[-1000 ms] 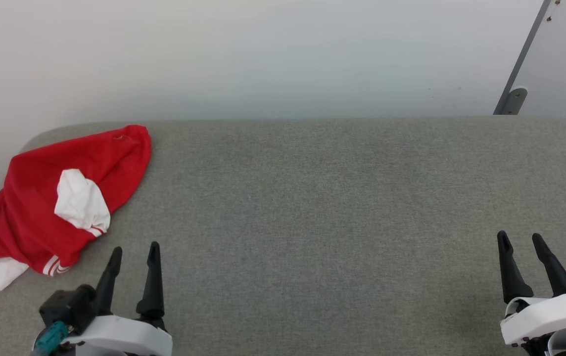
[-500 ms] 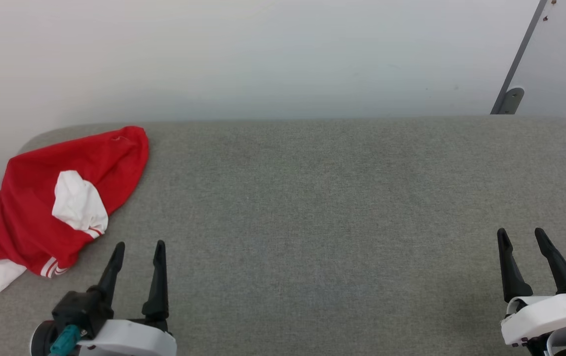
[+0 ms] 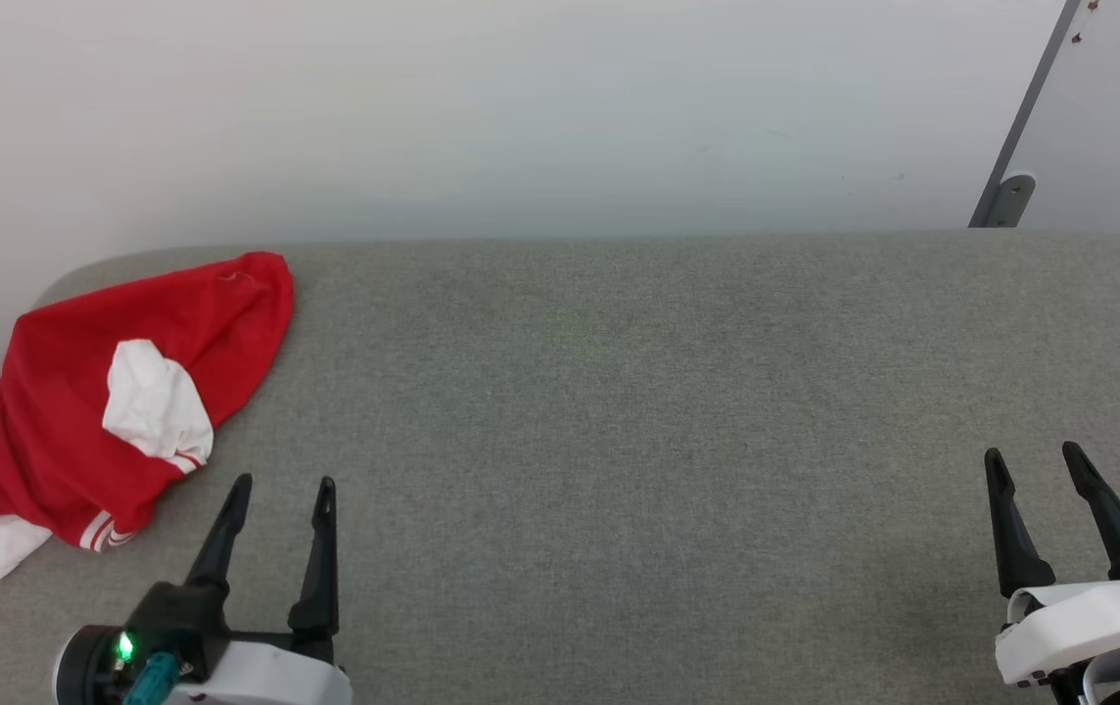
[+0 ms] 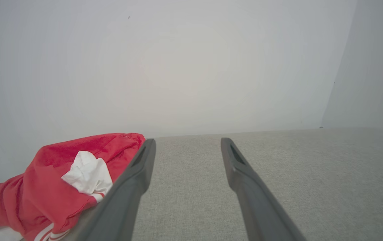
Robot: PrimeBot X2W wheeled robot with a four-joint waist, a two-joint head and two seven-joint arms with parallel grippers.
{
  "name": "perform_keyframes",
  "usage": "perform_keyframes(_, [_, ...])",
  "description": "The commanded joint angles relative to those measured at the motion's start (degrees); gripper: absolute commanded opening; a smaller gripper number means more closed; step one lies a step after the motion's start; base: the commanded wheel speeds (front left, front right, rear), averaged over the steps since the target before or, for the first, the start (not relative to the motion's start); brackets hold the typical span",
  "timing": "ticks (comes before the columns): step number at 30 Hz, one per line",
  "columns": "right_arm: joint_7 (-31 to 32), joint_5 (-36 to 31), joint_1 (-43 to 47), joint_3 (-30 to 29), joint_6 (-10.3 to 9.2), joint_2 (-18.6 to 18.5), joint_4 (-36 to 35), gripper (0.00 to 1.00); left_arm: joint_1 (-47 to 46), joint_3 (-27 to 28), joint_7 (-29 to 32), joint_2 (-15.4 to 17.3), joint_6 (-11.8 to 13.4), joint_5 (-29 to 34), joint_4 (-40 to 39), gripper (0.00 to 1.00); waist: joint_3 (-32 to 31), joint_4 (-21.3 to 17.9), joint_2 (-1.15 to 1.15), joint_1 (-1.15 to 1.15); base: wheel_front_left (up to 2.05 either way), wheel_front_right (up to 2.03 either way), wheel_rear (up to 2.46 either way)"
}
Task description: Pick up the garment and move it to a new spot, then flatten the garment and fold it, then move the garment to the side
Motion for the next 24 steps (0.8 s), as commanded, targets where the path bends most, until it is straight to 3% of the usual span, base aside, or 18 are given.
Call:
perform_keyframes(1, [-0.51,-1.42,-0.48,0.13,-0.07,-0.28,-0.29,1.0,0.51,0.16,-0.55,-0.1,-0.16,1.41,-0.34,1.0,0.0,0.0,0.0,0.0,0.0,0.0,0.0])
perform_keyframes(7, [-1.06,-3.86,-0.45,0.2,-0.08,-0.2,-0.64,1.0,0.73,0.34,-1.1,-0.17,-0.36,3.6,-0.6,1.0,0.0,-0.04,0.0,0.0,0.0,0.0,0.0])
perform_keyframes(19, [-1.18,-3.37,-0.01,0.02,-0.08,-0.33,-0.67,1.0,0.71,1.18,-0.99,-0.89,-0.99,2.46,0.34,1.0,0.06,0.2,0.0,0.0,0.0,0.0,0.0])
perform_keyframes(24, [-1.35,-3.06,0.34,0.42,-0.08,-0.6,-0.88,1.0,0.06,1.96,-0.99,-1.32,-0.87,1.29,1.97,1.0,-0.34,2.0,0.0,0.0,0.0,0.0,0.0])
